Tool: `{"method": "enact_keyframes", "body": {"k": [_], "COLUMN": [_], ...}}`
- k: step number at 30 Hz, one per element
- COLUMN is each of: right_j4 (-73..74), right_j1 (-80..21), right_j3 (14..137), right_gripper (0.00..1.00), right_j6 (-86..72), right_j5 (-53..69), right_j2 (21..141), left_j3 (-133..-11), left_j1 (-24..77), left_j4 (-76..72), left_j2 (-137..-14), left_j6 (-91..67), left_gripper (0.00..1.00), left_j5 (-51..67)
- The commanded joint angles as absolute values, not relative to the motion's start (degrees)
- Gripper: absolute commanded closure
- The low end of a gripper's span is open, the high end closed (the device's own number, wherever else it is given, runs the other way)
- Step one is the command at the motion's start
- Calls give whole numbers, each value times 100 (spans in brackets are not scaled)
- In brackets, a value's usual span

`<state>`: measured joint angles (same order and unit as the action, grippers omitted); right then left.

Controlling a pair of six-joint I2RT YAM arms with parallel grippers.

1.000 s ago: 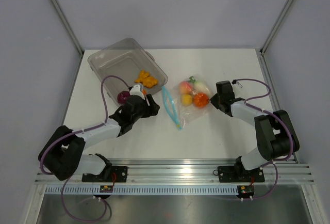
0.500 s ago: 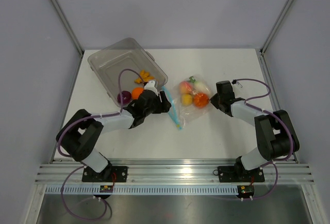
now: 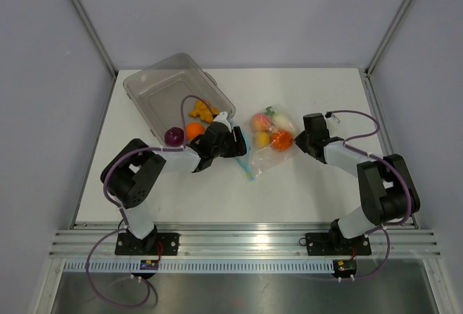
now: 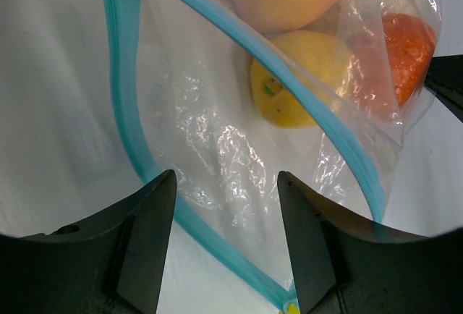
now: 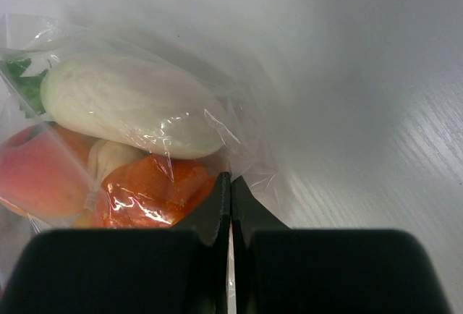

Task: Open the zip-top bag and remove the fake food
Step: Pick up the fake fruit from the zipper food storage bag.

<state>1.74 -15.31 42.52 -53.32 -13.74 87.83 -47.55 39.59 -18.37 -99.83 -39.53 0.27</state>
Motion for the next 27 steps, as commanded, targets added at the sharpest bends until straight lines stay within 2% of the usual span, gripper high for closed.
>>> {"method": "enact_keyframes", "body": {"k": [1, 8, 15, 27], "right_j4": [70, -140, -202, -229], "right_j1": [-1494, -1503, -1494, -1494], "right_j3": [4368, 4342, 4307, 4289], "right_gripper": [100, 100, 100, 100], "right_j6": [-5282, -5247, -5238, -5194], "right_j5": [-1239, -1125, -1081, -1046], "right_j2": [8684, 8675, 8684, 8675], "left_j3": [-5062, -5124, -4843, -4842], "left_j1": [3973, 3973, 3973, 3973], "left_j4": [-2495, -2856, -3566, -3964], "left_j2": [-10274, -10512, -10406, -10547], "left_j6": [-4210, -4491, -4526, -4588], "left_gripper": [39, 34, 23, 20], "left_j5": [457, 475, 316, 492]}}
